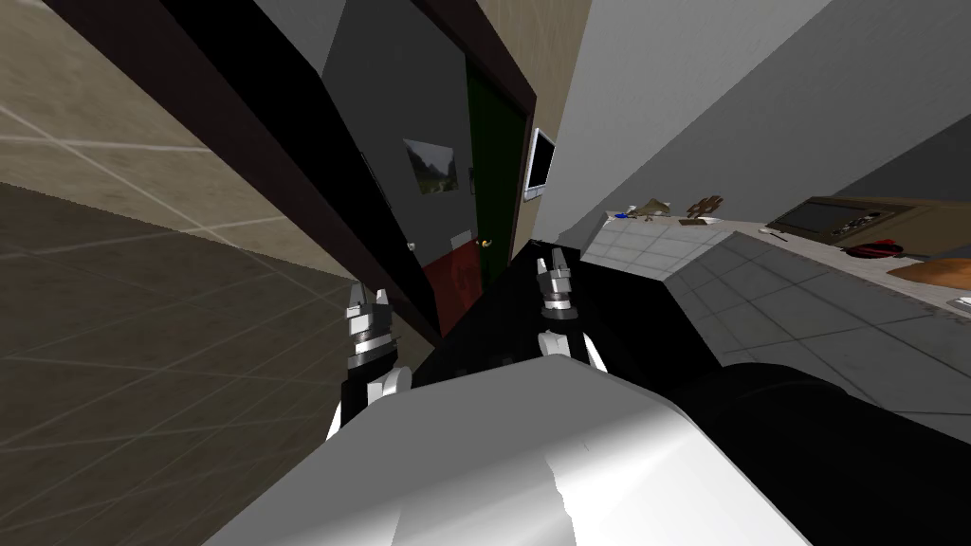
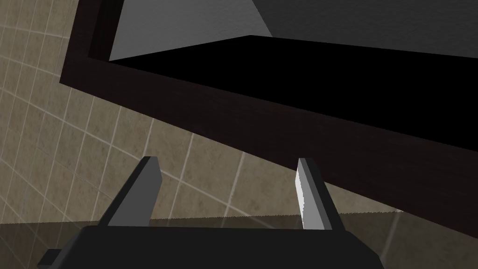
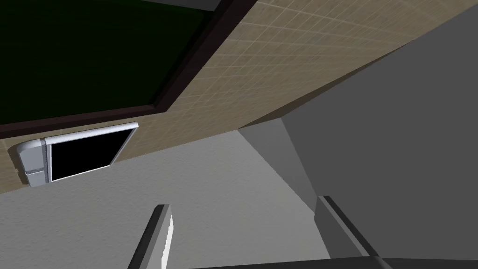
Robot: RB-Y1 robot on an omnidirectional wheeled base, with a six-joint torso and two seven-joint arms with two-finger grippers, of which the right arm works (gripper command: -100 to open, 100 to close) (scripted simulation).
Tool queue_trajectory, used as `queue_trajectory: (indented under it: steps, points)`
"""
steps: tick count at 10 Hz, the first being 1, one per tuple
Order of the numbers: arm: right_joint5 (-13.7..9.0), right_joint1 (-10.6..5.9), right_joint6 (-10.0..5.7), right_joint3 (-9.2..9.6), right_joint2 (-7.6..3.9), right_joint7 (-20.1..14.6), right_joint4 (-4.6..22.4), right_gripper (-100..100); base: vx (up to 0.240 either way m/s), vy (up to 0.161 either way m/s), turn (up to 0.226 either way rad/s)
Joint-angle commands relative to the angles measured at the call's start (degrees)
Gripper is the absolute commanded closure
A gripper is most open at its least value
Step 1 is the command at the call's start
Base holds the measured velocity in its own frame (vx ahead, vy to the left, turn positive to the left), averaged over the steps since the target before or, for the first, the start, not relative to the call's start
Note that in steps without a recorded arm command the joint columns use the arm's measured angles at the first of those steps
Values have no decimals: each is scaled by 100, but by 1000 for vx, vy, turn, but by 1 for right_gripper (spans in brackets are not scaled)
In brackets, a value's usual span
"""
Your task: Push the door open
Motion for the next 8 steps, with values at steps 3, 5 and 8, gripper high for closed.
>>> queue_trajectory:
  steps: [3,5,8]
  points:
    - [65,-158,-98,18,-123,-77,379,-100,95,-26,37]
    - [99,-242,-150,27,-178,-118,578,-100,76,-66,29]
    - [158,-385,-238,43,-259,-188,921,-100,95,-51,40]
